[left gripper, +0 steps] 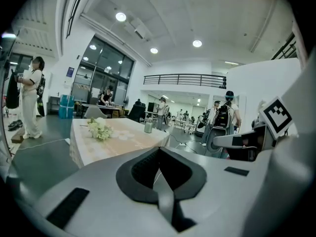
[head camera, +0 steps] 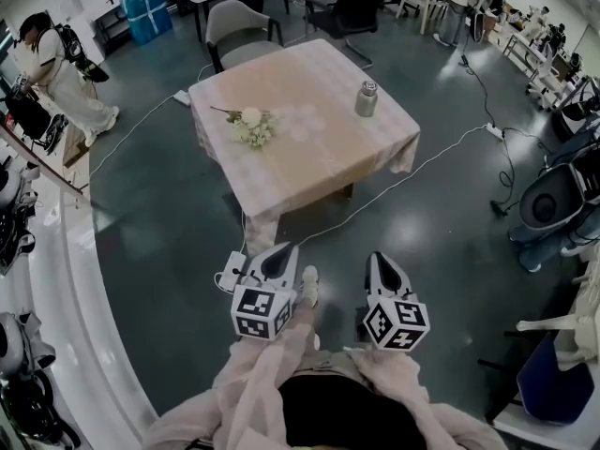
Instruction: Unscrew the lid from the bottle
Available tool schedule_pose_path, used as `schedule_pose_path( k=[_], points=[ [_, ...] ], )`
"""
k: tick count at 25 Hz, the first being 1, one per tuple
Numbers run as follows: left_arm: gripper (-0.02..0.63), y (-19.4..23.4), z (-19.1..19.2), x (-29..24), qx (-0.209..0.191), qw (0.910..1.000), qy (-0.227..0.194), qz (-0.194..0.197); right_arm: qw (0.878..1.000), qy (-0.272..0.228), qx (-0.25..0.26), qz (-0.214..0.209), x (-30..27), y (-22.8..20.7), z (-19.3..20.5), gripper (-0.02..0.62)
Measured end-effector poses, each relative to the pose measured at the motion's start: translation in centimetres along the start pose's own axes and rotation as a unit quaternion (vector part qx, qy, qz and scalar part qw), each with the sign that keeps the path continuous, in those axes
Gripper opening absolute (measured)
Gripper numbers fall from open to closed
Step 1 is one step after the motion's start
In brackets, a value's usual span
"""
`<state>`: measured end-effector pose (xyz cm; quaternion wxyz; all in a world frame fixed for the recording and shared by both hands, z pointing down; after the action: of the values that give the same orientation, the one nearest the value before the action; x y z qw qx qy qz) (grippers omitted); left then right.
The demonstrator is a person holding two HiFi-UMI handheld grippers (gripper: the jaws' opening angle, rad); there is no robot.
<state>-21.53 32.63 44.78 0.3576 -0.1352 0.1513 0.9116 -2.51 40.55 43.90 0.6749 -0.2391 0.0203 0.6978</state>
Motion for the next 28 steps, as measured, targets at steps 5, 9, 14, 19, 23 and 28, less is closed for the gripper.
schedule_pose_path(
  k=[5, 9, 14, 19, 23, 28],
  points=[
    [0.025, 1.1, -1.4, -2.7, -0.004, 1.0, 0.003, 0.004, 1.0, -0.001, -0.001, 0.003, -2.6, -0.8, -1.5, 0.012],
    [0.025, 2.3, -3.1, -4.8, -0.003, 1.0, -0.002, 0.004, 1.0, -0.004, 0.001, 0.001, -4.9, -1.3, -3.2, 0.012],
    [0.025, 3.8, -5.1, -7.6, -0.006, 1.0, -0.003, 0.006, 1.0, -0.002, 0.004, 0.002, -8.0, -2.0, -5.1, 0.012],
    [0.025, 6.2, -7.3, -10.0, -0.006, 0.9999, -0.008, 0.003, 1.0, -0.003, 0.009, 0.0, -11.4, -1.7, -7.3, 0.012],
    [0.025, 7.7, -8.4, -11.9, -0.002, 1.0, -0.008, 0.003, 1.0, 0.001, 0.009, 0.001, -13.6, -2.0, -8.3, 0.012],
    [0.025, 9.4, -9.4, -14.2, 0.003, 1.0, -0.004, 0.002, 1.0, 0.011, 0.01, 0.003, -16.4, -2.4, -9.2, 0.012]
  ],
)
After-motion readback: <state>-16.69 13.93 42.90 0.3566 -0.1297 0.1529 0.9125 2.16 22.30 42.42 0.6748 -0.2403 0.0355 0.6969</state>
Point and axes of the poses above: the fingertips, and each gripper's own axes: x backward along the fingers, y to its left, z out of its underside, the point moved 5 cm from there along x, backward along the fingers, and after that the axes turned 5 degrees about y, right-handed, at the moved point
